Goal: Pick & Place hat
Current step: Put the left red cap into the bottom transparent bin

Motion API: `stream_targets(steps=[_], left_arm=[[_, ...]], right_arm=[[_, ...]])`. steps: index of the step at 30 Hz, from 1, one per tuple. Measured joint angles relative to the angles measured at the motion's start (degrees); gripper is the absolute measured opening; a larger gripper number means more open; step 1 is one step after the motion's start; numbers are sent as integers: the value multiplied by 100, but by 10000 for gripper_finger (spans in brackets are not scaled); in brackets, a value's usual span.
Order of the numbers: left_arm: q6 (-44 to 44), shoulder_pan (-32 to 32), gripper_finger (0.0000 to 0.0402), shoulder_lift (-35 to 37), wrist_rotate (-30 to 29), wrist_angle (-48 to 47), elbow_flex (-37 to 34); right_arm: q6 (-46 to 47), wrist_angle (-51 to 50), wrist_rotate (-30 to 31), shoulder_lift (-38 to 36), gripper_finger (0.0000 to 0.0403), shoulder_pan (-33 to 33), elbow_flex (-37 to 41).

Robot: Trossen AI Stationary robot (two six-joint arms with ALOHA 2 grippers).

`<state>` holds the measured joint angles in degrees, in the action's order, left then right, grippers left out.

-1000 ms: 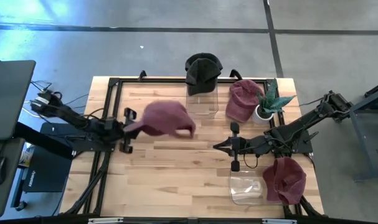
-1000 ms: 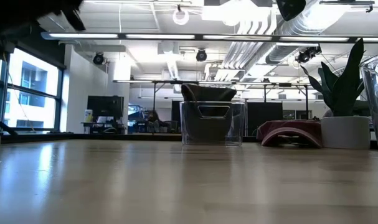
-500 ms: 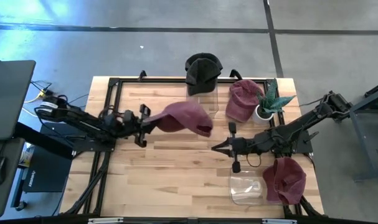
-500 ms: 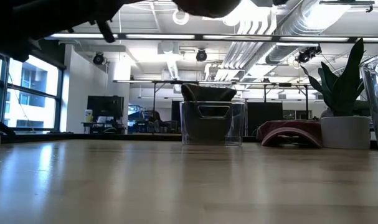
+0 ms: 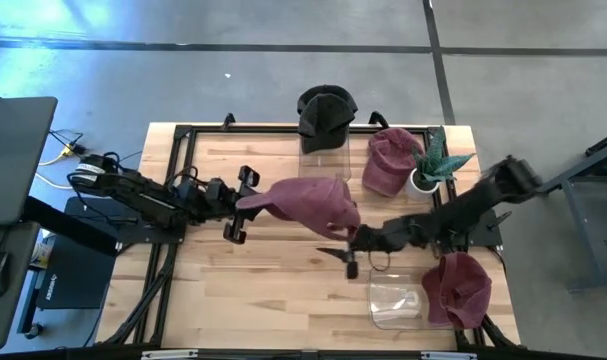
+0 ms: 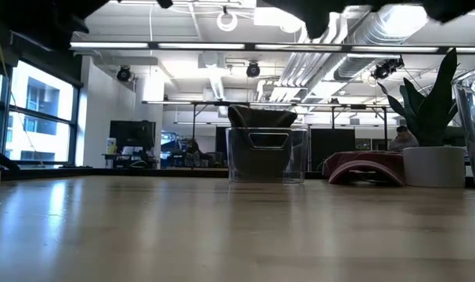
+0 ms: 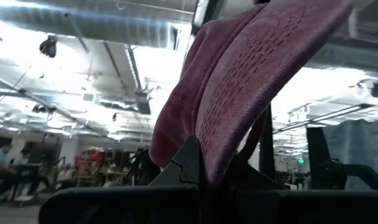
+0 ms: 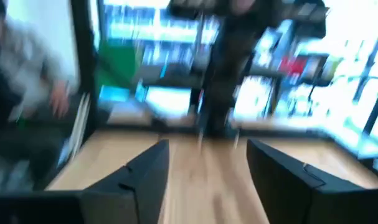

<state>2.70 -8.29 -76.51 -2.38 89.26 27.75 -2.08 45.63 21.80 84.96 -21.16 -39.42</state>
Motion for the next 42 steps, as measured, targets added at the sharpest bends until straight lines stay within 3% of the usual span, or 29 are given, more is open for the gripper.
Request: stream_targets(steps=[4, 8, 12, 19, 24, 28, 30, 33, 36, 42], left_arm=[[-132, 2, 0, -175, 6, -196, 177], [-241, 2, 0, -370, -95, -175, 274], [-249, 2, 0, -570, -217, -225, 349], [-247, 2, 0, -824, -128, -226, 516], [-238, 2, 0, -908, -115, -275, 535], [-264, 4, 0, -887, -109, -446, 538], [-275, 4, 1, -885, -95, -587, 546], [-312, 12, 5, -885, -67, -892, 546], [-439, 15, 37, -888, -116, -1308, 556], [-523, 13, 168, -905, -418, -2040, 537]], right_arm=[[-264, 2310, -3, 870, 224, 188, 0], [-463, 3535, -520, 1299, 220, 361, -53], [-484, 3664, -524, 1348, 208, 408, -212], [-559, 3661, 333, 1346, 172, 404, -313], [-855, 3652, 255, 1320, 103, 384, -313], [-1103, 3648, 785, 1319, 26, 316, -310], [-1413, 3636, 1189, 1319, 14, 229, -310], [-1790, 3280, 1945, 1142, 22, 62, -304], [-2023, 2224, 2464, 611, 10, -37, -304], [-853, -660, 2968, -802, 7, -77, -328]])
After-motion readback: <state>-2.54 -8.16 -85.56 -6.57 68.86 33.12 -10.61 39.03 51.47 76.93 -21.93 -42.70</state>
